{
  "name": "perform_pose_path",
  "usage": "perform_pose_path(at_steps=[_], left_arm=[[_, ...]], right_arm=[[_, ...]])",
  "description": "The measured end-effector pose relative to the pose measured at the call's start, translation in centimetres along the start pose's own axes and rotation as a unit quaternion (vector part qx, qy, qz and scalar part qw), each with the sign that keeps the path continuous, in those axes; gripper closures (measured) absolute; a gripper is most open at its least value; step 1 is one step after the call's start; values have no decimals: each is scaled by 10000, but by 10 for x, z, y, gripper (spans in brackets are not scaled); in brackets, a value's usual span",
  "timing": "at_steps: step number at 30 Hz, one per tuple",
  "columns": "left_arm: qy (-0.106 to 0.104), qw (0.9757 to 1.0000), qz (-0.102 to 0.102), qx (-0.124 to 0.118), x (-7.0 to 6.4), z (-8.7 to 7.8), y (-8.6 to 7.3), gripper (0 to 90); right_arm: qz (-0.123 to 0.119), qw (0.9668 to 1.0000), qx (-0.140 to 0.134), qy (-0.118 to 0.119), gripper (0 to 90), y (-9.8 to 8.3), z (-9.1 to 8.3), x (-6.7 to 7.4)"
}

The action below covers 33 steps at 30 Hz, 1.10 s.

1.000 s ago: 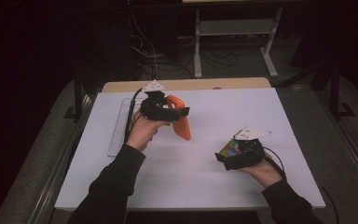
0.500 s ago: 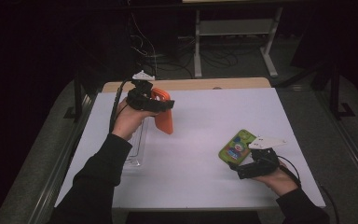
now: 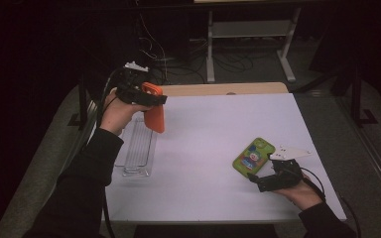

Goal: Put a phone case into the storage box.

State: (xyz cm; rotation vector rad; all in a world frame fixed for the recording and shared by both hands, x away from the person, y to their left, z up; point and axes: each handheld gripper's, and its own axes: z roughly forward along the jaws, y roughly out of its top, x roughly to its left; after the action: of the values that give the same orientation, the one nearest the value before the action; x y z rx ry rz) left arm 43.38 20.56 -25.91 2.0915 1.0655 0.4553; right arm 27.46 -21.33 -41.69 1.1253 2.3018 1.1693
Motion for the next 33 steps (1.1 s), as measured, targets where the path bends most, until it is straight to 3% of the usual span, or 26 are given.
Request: perform_pose_path(at_steps=[10, 16, 33], left_arm=[[375, 9990, -175, 163, 23, -2, 1, 161], [639, 9969, -376, 267, 36, 5, -1, 161], [1166, 9876, -830, 643, 58, 42, -5, 159]], right_arm=[[19, 10000, 6, -59, 1, -4, -4, -4], [45, 10000, 18, -39, 1, -4, -4, -4], [-7, 10000, -24, -3, 0, -3, -5, -5]])
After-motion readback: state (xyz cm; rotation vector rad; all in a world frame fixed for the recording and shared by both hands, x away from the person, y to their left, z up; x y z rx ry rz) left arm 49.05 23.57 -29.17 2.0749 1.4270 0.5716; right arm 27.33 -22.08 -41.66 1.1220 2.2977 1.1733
